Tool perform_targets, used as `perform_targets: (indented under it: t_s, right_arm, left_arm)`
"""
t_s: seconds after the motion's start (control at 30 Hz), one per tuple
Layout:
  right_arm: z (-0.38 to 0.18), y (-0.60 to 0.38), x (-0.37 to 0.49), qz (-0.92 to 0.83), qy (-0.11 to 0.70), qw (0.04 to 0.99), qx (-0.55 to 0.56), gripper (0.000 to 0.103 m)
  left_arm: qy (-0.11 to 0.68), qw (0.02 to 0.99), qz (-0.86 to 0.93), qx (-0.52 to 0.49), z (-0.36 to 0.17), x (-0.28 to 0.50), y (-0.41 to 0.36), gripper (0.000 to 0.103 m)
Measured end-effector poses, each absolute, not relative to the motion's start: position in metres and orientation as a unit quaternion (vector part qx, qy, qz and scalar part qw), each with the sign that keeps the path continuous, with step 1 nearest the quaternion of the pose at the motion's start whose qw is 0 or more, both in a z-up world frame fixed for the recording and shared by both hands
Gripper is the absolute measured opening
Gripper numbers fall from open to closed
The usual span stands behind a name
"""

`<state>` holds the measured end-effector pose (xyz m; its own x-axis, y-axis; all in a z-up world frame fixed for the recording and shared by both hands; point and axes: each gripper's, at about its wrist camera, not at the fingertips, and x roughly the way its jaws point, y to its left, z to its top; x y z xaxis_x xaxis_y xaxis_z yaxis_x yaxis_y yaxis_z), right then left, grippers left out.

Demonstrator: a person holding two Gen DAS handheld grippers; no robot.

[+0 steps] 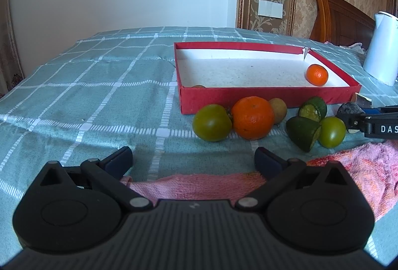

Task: Organize fruits
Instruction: 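Carry the sugarcane piece into the box and open the right tool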

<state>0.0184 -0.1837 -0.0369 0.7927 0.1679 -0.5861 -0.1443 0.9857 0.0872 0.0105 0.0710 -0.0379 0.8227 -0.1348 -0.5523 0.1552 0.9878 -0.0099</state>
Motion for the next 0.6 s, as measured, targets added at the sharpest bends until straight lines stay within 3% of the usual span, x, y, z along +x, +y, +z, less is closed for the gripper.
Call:
perform_targets:
  t_s: [0.6]
  right_arm:
    - [0.004,-0.173,0.047,0.087,0.261,0.961,-0.018,0.04]
  left_arm:
    - [0.288,0.954,-0.076,0.018,-0.038,0.01,0.071,0.103]
